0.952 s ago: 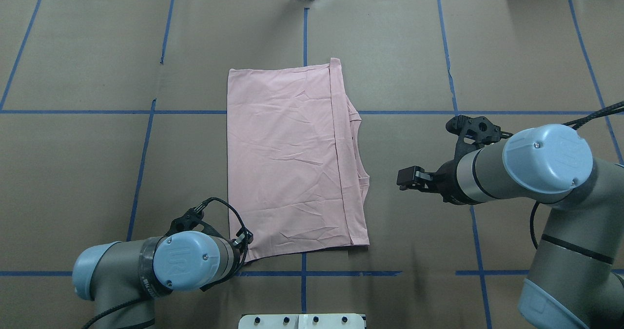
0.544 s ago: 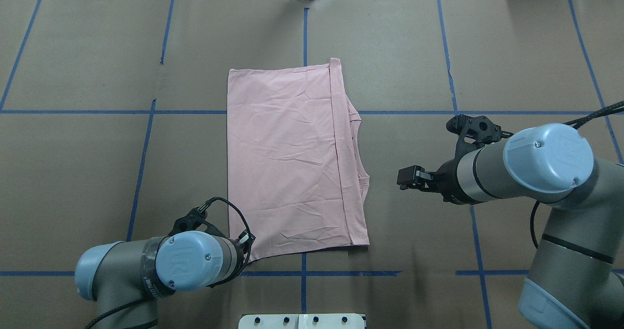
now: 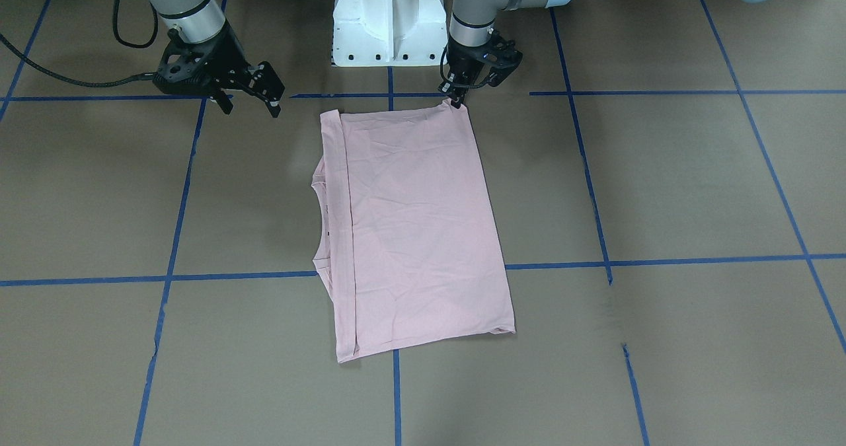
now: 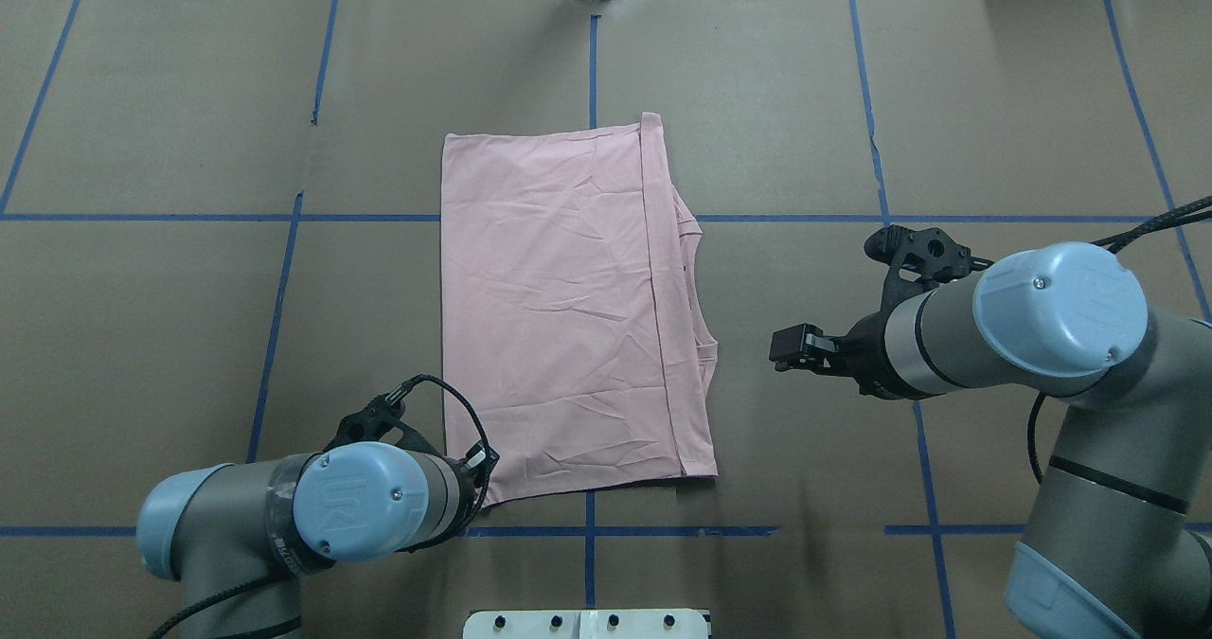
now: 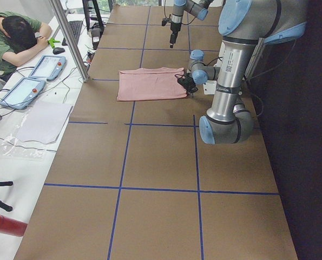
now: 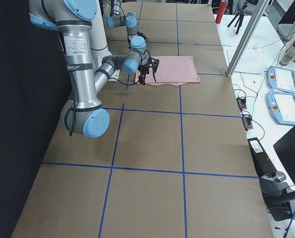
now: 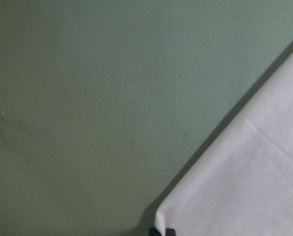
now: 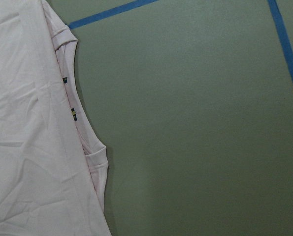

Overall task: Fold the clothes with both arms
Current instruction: 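Grasp the shirt's nearest corner with the left gripper, then lower the right gripper onto the shirt's other near corner and grasp it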

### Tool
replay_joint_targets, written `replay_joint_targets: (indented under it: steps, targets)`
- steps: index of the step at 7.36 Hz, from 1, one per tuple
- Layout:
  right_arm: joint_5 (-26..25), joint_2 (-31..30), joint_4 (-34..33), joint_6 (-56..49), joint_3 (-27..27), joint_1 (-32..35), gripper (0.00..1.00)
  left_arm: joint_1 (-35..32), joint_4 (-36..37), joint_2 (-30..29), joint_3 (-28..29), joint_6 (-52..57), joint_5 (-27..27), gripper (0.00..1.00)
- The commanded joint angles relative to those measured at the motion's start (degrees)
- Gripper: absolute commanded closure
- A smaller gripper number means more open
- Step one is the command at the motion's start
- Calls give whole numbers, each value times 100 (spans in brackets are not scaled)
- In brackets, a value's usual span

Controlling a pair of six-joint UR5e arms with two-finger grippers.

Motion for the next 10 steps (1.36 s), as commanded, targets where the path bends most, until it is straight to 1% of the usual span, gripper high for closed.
replay_joint_targets:
  steps: [1,2,4,5,6,7,8,10]
  targets:
    - [-9,415,-3,515,-481,-97,0,-95,0,36,-225,641,-13,100]
    - [-70,749,-3,780,-762,-219,0,-130,0,36,-225,642,-13,100]
    - [-517,1225,-47,1421,-1342,-570,0,-166,-17,27,-216,651,-13,100]
    - [-545,1322,-134,1590,-1502,-694,0,-166,-18,27,-216,651,-13,100]
    - [-545,1462,-318,1774,-1530,-756,0,-175,-18,27,-216,642,-13,100]
    - [-545,1821,-633,2002,-1782,-800,0,-192,-18,36,-225,651,-13,100]
    - [-545,2016,-723,2092,-2028,-861,0,-201,-18,36,-225,651,-13,100]
    - [-554,2026,-724,2249,-2127,-976,0,-210,-18,36,-233,651,-13,100]
